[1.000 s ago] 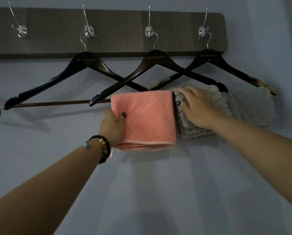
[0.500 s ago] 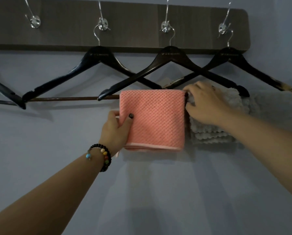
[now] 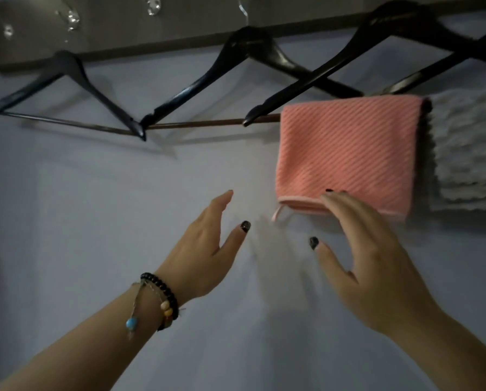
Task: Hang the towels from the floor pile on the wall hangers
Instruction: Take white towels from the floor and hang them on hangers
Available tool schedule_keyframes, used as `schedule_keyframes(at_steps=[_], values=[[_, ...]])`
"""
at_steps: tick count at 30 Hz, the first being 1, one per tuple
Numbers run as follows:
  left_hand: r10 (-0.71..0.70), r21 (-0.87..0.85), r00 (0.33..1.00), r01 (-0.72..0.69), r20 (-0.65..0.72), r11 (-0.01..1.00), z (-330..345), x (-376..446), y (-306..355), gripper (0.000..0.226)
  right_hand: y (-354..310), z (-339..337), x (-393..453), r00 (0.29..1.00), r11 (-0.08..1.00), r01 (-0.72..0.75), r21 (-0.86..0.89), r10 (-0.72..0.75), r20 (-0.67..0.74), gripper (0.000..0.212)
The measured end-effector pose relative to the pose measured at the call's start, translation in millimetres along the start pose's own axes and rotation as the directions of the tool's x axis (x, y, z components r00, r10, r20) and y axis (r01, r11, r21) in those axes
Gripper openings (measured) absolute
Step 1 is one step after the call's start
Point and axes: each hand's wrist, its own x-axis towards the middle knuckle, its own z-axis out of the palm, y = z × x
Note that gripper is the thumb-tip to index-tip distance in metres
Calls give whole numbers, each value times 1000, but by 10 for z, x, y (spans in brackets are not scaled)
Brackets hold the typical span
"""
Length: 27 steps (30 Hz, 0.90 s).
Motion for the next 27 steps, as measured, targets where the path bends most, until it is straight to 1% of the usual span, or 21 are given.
schedule_keyframes(at_steps=[3,7,10,15,17,20,23,25,27], values=[[-5,140,997,-5,72,990,-151,-388,-96,66,-134,159,-253,994,998,-31,52,25,109,62],[-7,231,987,-31,159,972,-296,-957,-228,72,-356,260,-588,954,994,-83,69,59,296,65],[-6,273,982,-46,189,961,-355,-1413,-306,74,-588,228,-856,902,990,-126,66,86,423,69],[-34,336,966,-57,257,940,-361,-2240,-253,70,-1044,107,-1418,785,986,-167,26,117,608,73],[-50,331,951,-56,304,942,-361,-2543,-198,72,-1239,45,-1642,740,985,-170,-2,129,661,73],[-98,297,927,-15,362,955,-380,-2947,-139,75,-1495,-65,-1972,684,982,-184,-31,151,714,75],[-130,277,896,8,424,961,-408,-3274,-73,78,-1690,-188,-2300,624,969,-238,-60,200,756,74],[-126,280,880,-8,457,960,-424,-3469,-39,77,-1798,-275,-2498,581,962,-262,-75,220,784,75],[-114,283,878,-25,464,959,-448,-3626,7,75,-1890,-355,-2667,535,955,-282,-92,236,811,76]])
